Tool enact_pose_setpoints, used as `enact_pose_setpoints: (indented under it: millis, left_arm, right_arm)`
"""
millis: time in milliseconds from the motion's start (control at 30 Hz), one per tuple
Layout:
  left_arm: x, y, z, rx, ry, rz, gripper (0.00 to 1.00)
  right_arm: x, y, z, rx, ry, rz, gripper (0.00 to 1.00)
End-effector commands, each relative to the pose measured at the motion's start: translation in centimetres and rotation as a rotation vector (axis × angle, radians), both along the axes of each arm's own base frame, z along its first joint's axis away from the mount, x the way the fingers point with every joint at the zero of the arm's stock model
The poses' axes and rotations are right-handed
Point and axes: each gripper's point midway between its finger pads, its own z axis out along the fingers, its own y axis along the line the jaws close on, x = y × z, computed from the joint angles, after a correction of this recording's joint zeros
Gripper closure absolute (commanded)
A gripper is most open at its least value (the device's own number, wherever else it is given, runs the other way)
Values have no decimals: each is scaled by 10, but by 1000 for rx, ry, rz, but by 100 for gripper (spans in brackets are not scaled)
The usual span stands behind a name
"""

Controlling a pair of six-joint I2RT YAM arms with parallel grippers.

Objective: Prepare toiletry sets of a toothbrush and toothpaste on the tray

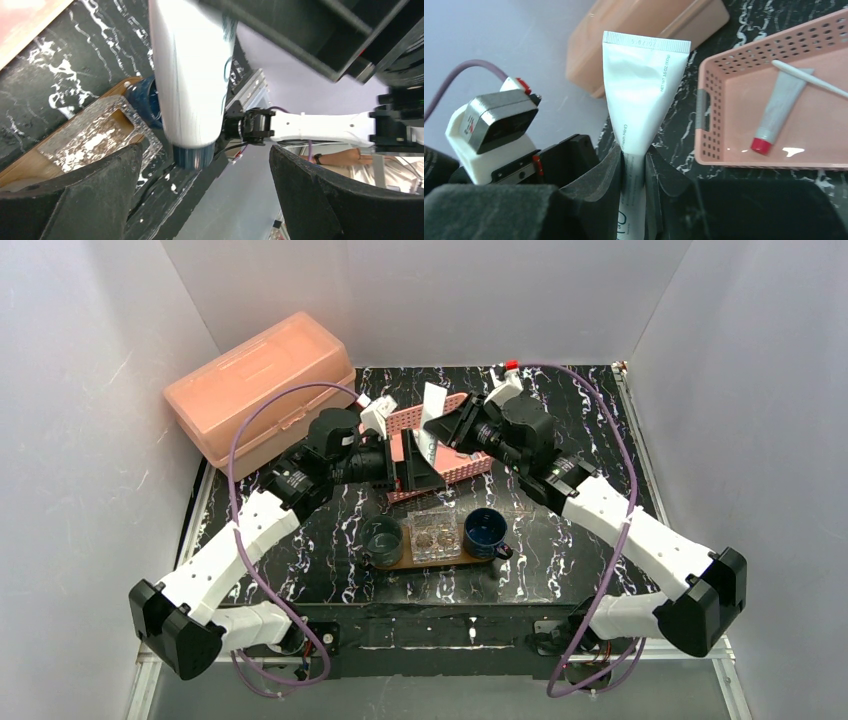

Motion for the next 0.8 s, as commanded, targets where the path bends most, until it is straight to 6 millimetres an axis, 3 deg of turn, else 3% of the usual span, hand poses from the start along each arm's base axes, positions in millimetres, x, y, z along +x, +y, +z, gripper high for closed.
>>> enact_pose_setpoints:
  millis: [0, 167, 300, 767]
  left_arm:
    - [-9, -5, 48, -146, -73, -23, 2]
    - [-12, -6, 67, -212, -104, -25, 2]
    - [-16, -6, 74, -243, -110, -33, 9]
    - [-32, -4, 73, -283, -103, -78, 34]
  right_arm:
    - [-21, 10, 56, 181, -82, 40, 71]
    - [-39, 17, 69, 242, -93, 69, 71]
    - [-49, 19, 74, 258, -104, 66, 71]
    - [-63, 9, 89, 308, -141, 39, 71]
